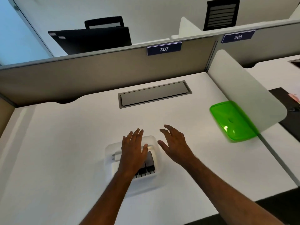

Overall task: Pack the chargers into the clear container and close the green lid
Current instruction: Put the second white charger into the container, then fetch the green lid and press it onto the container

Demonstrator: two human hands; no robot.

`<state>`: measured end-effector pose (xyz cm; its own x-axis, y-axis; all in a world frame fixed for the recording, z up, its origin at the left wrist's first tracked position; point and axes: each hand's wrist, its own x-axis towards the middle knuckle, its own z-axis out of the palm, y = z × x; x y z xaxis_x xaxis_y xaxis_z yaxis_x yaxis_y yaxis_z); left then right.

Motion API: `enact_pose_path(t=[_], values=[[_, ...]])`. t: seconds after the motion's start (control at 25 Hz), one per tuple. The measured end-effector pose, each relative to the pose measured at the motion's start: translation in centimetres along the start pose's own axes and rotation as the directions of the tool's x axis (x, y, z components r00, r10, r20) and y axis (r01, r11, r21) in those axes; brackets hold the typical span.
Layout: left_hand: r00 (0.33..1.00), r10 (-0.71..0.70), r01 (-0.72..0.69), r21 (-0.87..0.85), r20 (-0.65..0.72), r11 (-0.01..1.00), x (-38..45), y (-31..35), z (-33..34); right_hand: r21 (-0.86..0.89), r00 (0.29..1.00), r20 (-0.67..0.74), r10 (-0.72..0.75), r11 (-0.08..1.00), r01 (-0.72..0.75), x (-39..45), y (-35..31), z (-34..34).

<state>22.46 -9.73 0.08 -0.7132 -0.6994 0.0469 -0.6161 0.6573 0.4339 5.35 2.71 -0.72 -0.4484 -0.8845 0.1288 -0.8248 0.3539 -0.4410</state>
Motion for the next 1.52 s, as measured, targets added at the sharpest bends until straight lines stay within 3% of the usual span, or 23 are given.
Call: enact_pose_path(t=[0.4,0.76,0.88,1.0,1.2,1.52], values=[[0.974,0.172,-0.185,0.079,0.146,0.98,4.1,11.6,7.5,-0.082,0.966,0.022,0.257,0.964,-0.254,-4.4,12.2,-3.0],[0.911,0.194,-0.217,0.024,0.363,0.976,4.9,17.4,14.4,-0.191,0.891,0.073,0.449,0.883,-0.429,-7.3,22.2,-5.3],[0.886,0.181,-0.216,0.034,0.427,0.976,5.0,17.9,15.9,-0.273,0.862,0.011,0.506,0.831,-0.485,-7.8,24.2,-6.3],[0.87,0.175,-0.222,0.048,0.462,0.974,5.1,17.8,16.8,-0.322,0.844,-0.053,0.534,0.791,-0.521,-7.8,25.9,-7.3],[0.868,0.159,-0.199,0.034,0.471,0.979,5.3,17.5,17.2,-0.257,0.822,-0.113,0.558,0.783,-0.567,-7.5,28.4,-8.0],[0.874,0.169,-0.17,-0.038,0.456,0.985,4.9,17.7,16.2,-0.237,0.854,-0.246,0.458,0.826,-0.511,-7.2,28.1,-8.5]])
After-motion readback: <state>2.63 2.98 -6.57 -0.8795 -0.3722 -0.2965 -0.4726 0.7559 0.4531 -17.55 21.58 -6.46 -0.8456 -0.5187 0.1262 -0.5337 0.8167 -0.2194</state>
